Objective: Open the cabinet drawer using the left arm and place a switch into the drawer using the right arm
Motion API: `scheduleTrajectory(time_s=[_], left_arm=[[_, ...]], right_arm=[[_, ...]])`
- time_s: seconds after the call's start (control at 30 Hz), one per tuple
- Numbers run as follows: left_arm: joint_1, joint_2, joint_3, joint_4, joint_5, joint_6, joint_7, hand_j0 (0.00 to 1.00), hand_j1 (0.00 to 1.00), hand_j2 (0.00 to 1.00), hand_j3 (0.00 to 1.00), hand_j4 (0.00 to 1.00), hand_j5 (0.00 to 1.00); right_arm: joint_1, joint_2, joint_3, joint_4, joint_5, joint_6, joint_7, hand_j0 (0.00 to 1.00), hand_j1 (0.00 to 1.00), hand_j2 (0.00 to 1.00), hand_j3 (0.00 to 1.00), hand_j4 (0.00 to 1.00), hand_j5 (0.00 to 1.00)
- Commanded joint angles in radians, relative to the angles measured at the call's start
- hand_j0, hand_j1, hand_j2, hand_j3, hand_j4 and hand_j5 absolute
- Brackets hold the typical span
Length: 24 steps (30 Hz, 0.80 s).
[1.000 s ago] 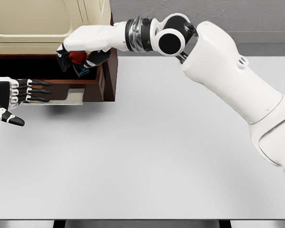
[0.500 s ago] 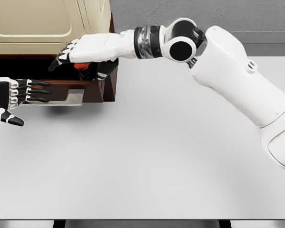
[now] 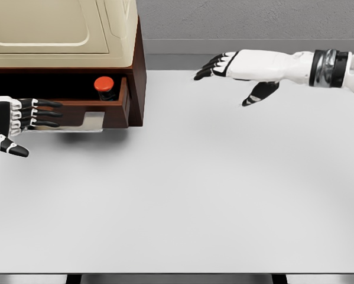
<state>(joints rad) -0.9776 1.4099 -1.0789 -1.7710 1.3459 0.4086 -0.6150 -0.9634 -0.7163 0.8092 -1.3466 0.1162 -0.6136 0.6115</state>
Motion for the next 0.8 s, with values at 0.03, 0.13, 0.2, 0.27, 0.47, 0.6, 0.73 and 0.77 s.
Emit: scheduleTrajectory(time_s=[0.03, 0.13, 0.2, 0.27, 0.47, 0.6, 0.73, 0.77], left_arm=[[0.102, 0.0, -0.078, 0.007, -0.249, -0.027, 0.004, 1.0, 1.0, 1.0, 1.0, 1.0, 1.0], [0.102, 0.001, -0.064, 0.007, -0.249, -0.028, 0.004, 1.0, 1.0, 1.0, 1.0, 1.0, 1.0], [0.1, 0.001, -0.059, 0.007, -0.249, -0.028, 0.004, 1.0, 1.0, 1.0, 1.0, 1.0, 1.0], [0.102, 0.001, -0.049, 0.007, -0.249, -0.028, 0.004, 1.0, 1.0, 1.0, 1.0, 1.0, 1.0], [0.102, 0.003, -0.035, 0.007, -0.254, -0.028, 0.004, 1.0, 1.0, 1.0, 1.0, 1.0, 1.0], [0.102, 0.003, -0.015, 0.007, -0.257, -0.028, 0.004, 1.0, 1.0, 1.0, 1.0, 1.0, 1.0], [0.102, 0.003, 0.001, 0.007, -0.257, -0.028, 0.004, 1.0, 1.0, 1.0, 1.0, 1.0, 1.0], [0.102, 0.003, 0.005, 0.007, -0.257, -0.028, 0.004, 1.0, 1.0, 1.0, 1.0, 1.0, 1.0]], right_arm=[[0.006, -0.055, -0.022, 0.001, -0.009, 0.003, -0.001, 1.0, 1.0, 1.0, 1.0, 1.0, 1.0], [0.028, -0.072, -0.022, 0.038, -0.009, 0.003, -0.001, 1.0, 1.0, 1.0, 1.0, 1.0, 1.0], [0.032, -0.071, -0.022, 0.093, -0.009, 0.003, -0.001, 1.0, 1.0, 1.0, 1.0, 1.0, 1.0], [0.031, -0.074, -0.022, 0.095, -0.009, 0.003, -0.001, 1.0, 1.0, 1.0, 1.0, 1.0, 1.0], [0.031, -0.072, -0.025, 0.098, -0.009, 0.003, -0.001, 1.0, 1.0, 1.0, 1.0, 1.0, 1.0], [0.049, -0.064, -0.022, 0.103, -0.009, 0.003, -0.001, 1.0, 1.0, 1.0, 1.0, 1.0, 1.0], [0.051, -0.061, -0.022, 0.106, -0.009, 0.003, -0.001, 1.0, 1.0, 1.0, 1.0, 1.0, 1.0], [0.051, -0.061, -0.022, 0.106, -0.009, 0.003, -0.001, 1.0, 1.0, 1.0, 1.0, 1.0, 1.0]])
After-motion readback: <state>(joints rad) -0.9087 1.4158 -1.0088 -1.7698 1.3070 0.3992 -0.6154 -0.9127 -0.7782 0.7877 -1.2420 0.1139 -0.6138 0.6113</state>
